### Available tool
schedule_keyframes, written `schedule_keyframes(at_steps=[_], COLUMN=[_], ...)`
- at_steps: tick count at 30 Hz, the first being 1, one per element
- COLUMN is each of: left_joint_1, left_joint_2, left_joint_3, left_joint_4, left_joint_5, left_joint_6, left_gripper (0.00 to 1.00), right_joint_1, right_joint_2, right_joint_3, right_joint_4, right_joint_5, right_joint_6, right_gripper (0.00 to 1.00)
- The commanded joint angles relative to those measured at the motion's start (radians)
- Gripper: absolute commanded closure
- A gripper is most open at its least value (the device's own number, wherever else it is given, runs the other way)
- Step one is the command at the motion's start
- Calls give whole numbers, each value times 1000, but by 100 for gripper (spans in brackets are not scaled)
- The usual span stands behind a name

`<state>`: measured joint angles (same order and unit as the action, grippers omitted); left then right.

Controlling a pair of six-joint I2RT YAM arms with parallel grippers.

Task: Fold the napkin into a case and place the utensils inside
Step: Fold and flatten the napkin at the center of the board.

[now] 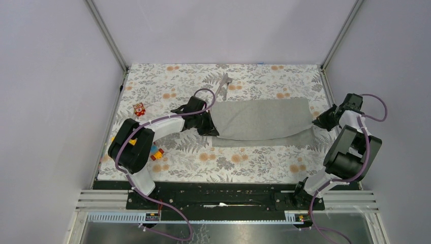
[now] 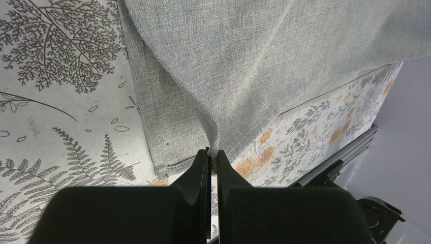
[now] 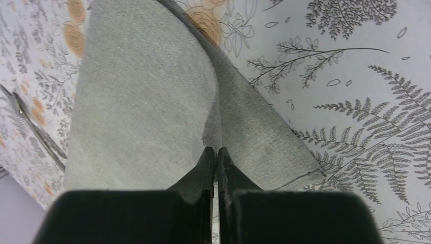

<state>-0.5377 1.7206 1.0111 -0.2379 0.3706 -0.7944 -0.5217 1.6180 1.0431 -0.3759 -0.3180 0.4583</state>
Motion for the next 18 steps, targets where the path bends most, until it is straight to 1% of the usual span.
schedule_keyframes(at_steps=[1,14,18], left_joint_1=[-4,-34,-34], left_joint_2=[-22,-30,-45], left_joint_3=[-6,-32,-44], left_joint_4=[49,47,36], left_joint_5=[-7,7,-18], left_joint_6=[7,-7,-1], left_gripper=[100,100,100], right_joint_1=[-3,-12,-19], right_joint_2=[-56,-100,-132], right_joint_3=[-21,-89,-99], right_joint_4=[11,8,1], right_joint_5=[43,113,125], right_joint_6=[-37,-20,-19], right_gripper=[100,100,100])
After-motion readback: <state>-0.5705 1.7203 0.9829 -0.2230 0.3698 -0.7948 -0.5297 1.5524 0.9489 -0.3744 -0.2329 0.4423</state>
